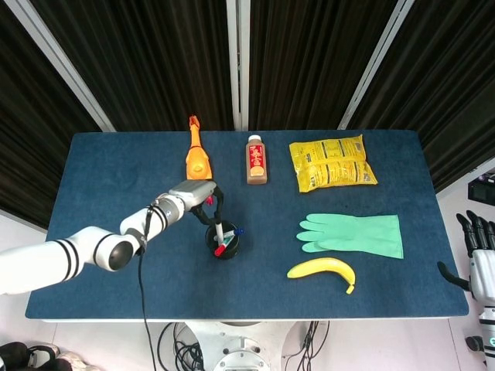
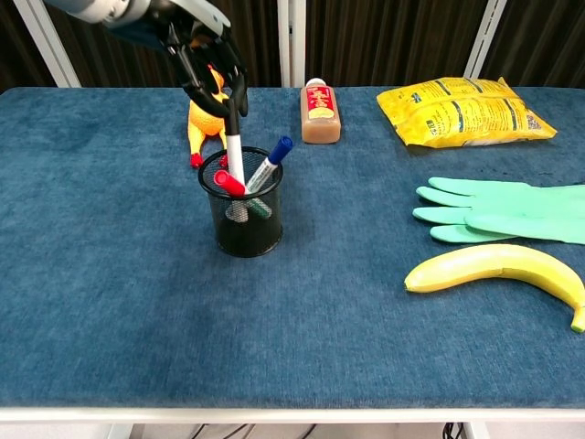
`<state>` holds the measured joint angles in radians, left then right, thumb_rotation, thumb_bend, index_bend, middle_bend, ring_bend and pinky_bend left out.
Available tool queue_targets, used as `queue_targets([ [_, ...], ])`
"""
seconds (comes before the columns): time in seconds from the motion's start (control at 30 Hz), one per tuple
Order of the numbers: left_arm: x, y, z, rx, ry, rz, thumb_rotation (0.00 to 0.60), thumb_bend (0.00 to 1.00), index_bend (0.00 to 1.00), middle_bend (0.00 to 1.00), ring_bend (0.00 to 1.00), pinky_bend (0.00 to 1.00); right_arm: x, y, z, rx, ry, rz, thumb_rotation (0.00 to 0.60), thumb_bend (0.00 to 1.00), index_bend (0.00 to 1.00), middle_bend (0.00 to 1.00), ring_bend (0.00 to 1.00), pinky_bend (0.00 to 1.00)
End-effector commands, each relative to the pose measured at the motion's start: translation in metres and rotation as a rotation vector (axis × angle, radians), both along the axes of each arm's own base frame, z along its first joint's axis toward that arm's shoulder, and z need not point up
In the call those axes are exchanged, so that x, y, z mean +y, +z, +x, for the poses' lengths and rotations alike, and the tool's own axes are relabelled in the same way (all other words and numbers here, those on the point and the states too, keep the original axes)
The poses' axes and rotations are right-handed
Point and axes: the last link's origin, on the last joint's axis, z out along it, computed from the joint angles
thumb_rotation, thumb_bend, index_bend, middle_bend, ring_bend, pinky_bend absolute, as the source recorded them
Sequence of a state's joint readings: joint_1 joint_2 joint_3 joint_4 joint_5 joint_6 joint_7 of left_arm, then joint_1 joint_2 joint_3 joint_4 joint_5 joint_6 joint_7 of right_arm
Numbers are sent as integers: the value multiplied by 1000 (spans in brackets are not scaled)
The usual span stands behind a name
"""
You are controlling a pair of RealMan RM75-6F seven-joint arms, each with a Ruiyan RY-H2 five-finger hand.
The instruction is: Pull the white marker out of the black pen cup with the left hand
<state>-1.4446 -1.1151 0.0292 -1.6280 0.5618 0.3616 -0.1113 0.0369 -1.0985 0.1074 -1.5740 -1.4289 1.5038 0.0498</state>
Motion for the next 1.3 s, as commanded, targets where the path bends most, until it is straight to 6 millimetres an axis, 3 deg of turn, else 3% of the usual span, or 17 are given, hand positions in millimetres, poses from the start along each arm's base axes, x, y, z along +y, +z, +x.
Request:
queue_targets([
  [0.03, -7, 17, 5, -35, -12, 16, 600, 395, 690, 272, 61, 110, 0, 0, 0, 0, 2, 1, 600, 158, 0, 0, 0, 0],
  [0.33, -19, 71, 18, -139, -66, 143, 600, 397, 695, 278, 72, 121, 1, -2, 5, 3, 17, 3, 600, 157, 0, 0, 0, 0],
  [0.57, -19, 100, 0, -135, -55, 251, 600, 403, 717, 268, 74, 126, 2, -2, 7, 11, 21, -4, 600, 157, 0, 0, 0, 0],
  [0.87, -7, 76, -63, 72, 91, 108, 600, 406, 726, 267, 74, 118, 1, -5, 8, 17, 18, 16, 600, 158, 0, 0, 0, 0],
  [1.07, 3, 53, -85, 225, 107, 42, 600, 402, 694, 267, 74, 98, 0, -4, 9, 18, 16, 11, 600, 158, 0, 0, 0, 0],
  [1.1, 5, 50, -86, 234, 116, 35, 600, 397, 645, 260, 73, 96, 0, -4, 9, 17, 15, 11, 600, 158, 0, 0, 0, 0],
  [1.17, 8, 45, -84, 216, 144, 36, 600, 386, 447, 206, 54, 95, 0, -5, 9, 18, 13, 12, 600, 158, 0, 0, 0, 0],
  [1.23, 12, 44, -81, 176, 148, 80, 600, 372, 164, 114, 29, 95, 0, -5, 9, 19, 9, 13, 600, 157, 0, 0, 0, 0],
  [1.27, 15, 45, -80, 153, 128, 130, 600, 367, 69, 80, 23, 94, 0, -4, 9, 19, 8, 13, 600, 157, 0, 0, 0, 0],
  [1.3, 18, 46, -79, 139, 106, 176, 600, 365, 30, 63, 18, 93, 1, -4, 8, 18, 7, 12, 600, 157, 0, 0, 0, 0],
])
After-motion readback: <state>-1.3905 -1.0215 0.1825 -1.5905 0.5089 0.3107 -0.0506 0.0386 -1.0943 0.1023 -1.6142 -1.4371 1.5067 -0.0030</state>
